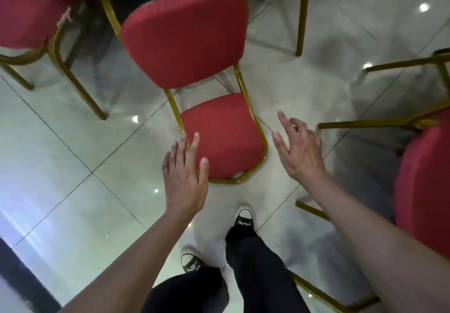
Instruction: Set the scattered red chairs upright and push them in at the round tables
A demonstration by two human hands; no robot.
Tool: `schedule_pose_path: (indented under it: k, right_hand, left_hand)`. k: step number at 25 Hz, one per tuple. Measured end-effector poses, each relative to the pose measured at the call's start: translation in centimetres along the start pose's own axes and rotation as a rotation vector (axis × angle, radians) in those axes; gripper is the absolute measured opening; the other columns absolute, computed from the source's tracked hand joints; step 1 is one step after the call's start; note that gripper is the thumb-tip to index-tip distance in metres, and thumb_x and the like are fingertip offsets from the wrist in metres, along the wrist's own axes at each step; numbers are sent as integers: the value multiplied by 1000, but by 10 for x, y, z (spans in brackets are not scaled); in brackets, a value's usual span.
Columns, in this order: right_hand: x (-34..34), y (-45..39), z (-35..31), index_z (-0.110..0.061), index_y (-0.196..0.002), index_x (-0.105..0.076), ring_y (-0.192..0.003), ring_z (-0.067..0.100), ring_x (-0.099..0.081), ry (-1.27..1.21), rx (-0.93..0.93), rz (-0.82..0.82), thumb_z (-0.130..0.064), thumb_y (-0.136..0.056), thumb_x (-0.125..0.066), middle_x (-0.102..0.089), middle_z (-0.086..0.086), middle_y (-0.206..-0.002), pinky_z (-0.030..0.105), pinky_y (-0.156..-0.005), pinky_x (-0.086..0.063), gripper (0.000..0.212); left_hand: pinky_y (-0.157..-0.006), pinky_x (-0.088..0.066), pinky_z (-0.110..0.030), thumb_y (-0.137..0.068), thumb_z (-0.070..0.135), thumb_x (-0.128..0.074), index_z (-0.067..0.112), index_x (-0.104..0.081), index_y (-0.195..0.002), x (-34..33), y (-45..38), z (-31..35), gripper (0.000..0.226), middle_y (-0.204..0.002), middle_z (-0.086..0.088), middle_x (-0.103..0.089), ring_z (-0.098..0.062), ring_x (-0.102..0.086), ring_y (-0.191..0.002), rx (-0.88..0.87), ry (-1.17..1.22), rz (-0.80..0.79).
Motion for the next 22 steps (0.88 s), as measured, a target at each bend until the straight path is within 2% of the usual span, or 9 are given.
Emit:
schedule_pose_path:
  k: [6, 12, 17, 19, 22]
  right_hand:
    - [-157, -44, 53, -39, -159, -25, -127, 31, -50, 9, 78, 35, -63, -100, -18, -42, 8, -151, 49, -117, -25, 64]
    - [-274, -85, 106, -40, -159, -22, -135, 32, -44, 36, 149, 99, -61, -102, -26, -29, 10, -160, 52, -117, -27, 61]
    - [-342, -114, 139, -43, -159, -15, -141, 37, -38, 47, 152, 60, -62, -100, -33, -28, 13, -162, 56, -114, -29, 65]
    - [-363, -119, 150, -45, -160, -6, -145, 38, -33, 77, 137, 39, -65, -100, -33, -20, 13, -166, 59, -115, -27, 69]
    - [-386, -127, 162, -48, -158, 5, -151, 39, -22, 116, 88, 8, -75, -95, -31, -6, 12, -169, 63, -118, -21, 77]
  left_hand:
    - [-125, -10, -48, -102, 50, -16, 36, -12, -160, -155, -37, -81, 60, -168, 0, -13, -22, -6, -155, -1, -48, -8]
    - [-125, -8, -50, -100, 53, -11, 35, -8, -160, -279, -77, -139, 63, -169, 1, -9, -23, -4, -155, 37, -90, -15]
    - [-124, -7, -55, -101, 58, -13, 36, -5, -160, -343, -99, -187, 63, -169, -1, 6, -29, 3, -155, 142, -151, 3]
    - [-123, -5, -58, -101, 60, -14, 38, 1, -159, -359, -103, -204, 64, -168, -2, 16, -32, 10, -154, 189, -189, 0]
    - [-122, -5, -62, -98, 66, -15, 41, 10, -157, -378, -109, -226, 69, -166, -1, 22, -37, 13, -153, 242, -190, -46]
Point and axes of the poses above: each hand's wrist, its own y-axis away from the middle knuckle, its own x-axis out of the back of the hand, z = x × y, the point moved 6 cm from there along -y, towards the middle knuckle
